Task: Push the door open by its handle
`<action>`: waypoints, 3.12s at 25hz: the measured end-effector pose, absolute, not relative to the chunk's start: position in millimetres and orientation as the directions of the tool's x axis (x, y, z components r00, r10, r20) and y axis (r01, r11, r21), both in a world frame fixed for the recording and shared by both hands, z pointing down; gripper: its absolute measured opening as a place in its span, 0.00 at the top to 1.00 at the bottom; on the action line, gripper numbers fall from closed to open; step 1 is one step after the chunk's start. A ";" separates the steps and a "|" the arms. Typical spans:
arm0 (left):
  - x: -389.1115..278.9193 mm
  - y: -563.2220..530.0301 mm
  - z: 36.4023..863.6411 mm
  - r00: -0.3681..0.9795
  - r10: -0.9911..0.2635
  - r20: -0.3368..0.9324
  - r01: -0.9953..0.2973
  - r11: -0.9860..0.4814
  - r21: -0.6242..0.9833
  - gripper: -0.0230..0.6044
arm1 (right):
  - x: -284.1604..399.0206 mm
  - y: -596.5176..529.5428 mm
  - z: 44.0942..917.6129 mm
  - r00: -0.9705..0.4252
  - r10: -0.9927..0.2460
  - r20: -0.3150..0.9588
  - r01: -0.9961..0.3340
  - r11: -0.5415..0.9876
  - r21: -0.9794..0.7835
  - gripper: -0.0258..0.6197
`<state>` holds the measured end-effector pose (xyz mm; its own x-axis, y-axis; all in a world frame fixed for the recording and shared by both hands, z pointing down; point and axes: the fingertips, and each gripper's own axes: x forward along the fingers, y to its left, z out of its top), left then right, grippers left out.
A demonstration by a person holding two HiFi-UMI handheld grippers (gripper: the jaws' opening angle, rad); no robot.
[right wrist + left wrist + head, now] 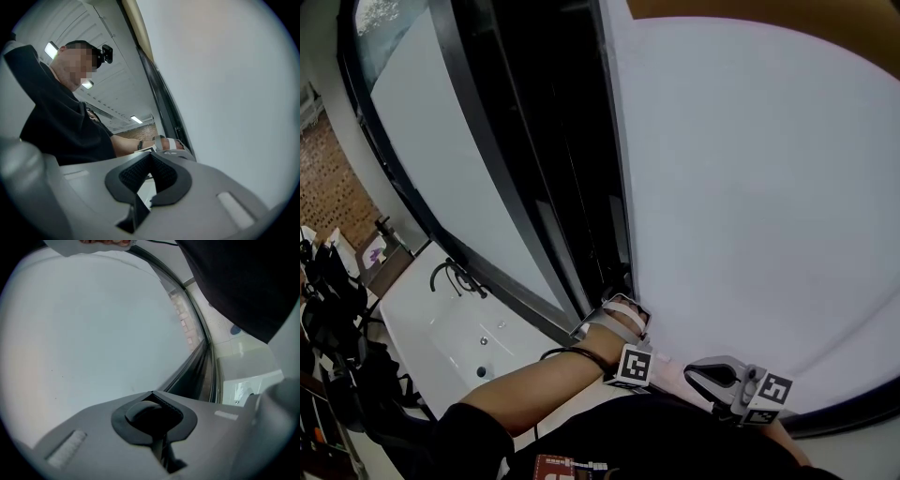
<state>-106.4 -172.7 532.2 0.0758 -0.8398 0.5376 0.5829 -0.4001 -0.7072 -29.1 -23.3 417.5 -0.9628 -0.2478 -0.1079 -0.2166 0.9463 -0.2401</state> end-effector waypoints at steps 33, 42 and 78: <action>37.6 -414.0 551.2 0.241 -0.797 0.554 0.703 -0.250 -0.666 0.96 | 57.8 -154.2 446.3 -0.934 -0.358 0.021 -0.357 0.921 -0.154 0.96; 127.6 -481.0 542.1 0.430 -0.724 0.540 0.669 -0.145 -0.729 0.96 | 97.7 -232.1 456.3 -0.876 -0.479 0.048 -0.481 0.864 -0.148 0.96; 42.1 -658.4 482.1 0.916 -0.373 0.146 -0.277 -0.854 -0.441 0.77 | 89.0 -559.6 525.9 -0.847 -0.505 0.169 -0.514 0.858 -0.015 0.96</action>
